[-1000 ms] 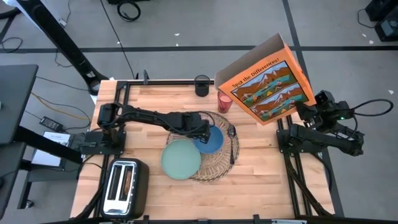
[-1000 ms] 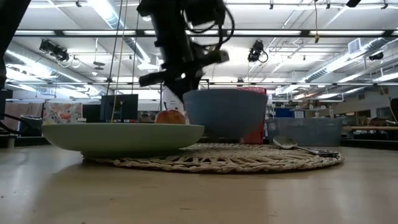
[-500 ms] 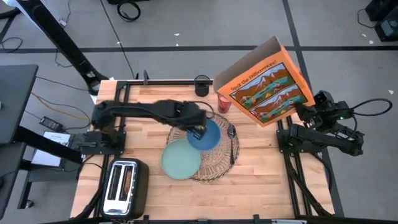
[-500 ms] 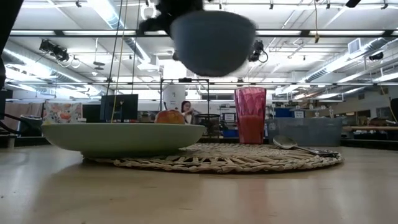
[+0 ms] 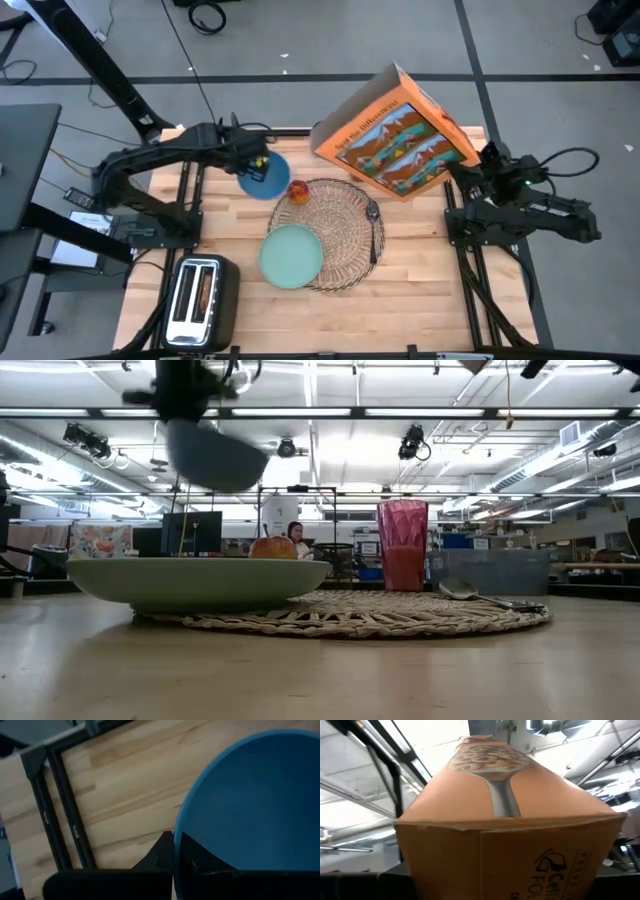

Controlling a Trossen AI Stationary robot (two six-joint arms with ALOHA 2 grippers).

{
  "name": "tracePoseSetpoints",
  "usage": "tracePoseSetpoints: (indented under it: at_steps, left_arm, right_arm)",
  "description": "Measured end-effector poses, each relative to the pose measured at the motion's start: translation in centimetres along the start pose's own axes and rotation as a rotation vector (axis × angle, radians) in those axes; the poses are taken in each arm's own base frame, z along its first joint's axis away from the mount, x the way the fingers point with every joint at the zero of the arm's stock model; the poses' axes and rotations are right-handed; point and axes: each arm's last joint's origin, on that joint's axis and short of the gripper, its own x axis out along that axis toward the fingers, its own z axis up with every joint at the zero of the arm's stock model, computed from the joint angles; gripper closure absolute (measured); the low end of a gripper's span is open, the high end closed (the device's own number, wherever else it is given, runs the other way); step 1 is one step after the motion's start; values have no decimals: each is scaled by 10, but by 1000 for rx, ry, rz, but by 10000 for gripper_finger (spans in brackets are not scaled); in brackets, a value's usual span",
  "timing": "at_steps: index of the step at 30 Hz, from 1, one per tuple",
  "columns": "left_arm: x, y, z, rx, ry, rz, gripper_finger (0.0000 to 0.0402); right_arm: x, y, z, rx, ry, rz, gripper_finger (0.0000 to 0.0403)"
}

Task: Arrange a breakfast setting
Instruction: Pour the cereal from the orange cereal box into the blue bowl

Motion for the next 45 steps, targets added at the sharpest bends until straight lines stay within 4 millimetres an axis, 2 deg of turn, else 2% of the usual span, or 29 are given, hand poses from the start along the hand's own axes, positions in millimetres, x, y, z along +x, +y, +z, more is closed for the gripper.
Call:
tracePoseSetpoints:
  at_steps: [7,11,15,18,24,29,33,38,41,45]
  left_arm:
    - [88,35,0,-27,15,-59,392]
    - [128,50,-6,-28,10,-48,392]
    - [154,63,-12,-49,-10,-41,392]
    - [165,70,-13,-57,-32,-47,386]
    - [167,73,-9,-29,-55,-54,351]
    - [167,86,-6,-69,-33,-82,311]
    - [156,98,-5,-116,-44,-145,260]
    - [132,108,-8,-124,-126,-195,202]
    - [118,111,-10,-104,-188,-226,187]
    - [104,115,-15,-47,-243,-258,189]
  right_arm:
    - [27,-17,-25,-25,29,-108,156]
    - [41,-31,-39,-50,10,-168,156]
    - [51,-45,-46,-56,-62,-184,156]
    - [56,-57,-56,-53,-62,-207,156]
    - [71,-78,-78,-35,25,-214,156]
    - [81,-94,-89,-40,97,-195,156]
    - [83,-106,-93,-46,128,-199,156]
    - [80,-115,-98,-49,173,-189,156]
    - [79,-119,-105,-33,218,-181,156]
    - [79,-120,-112,-18,258,-185,156]
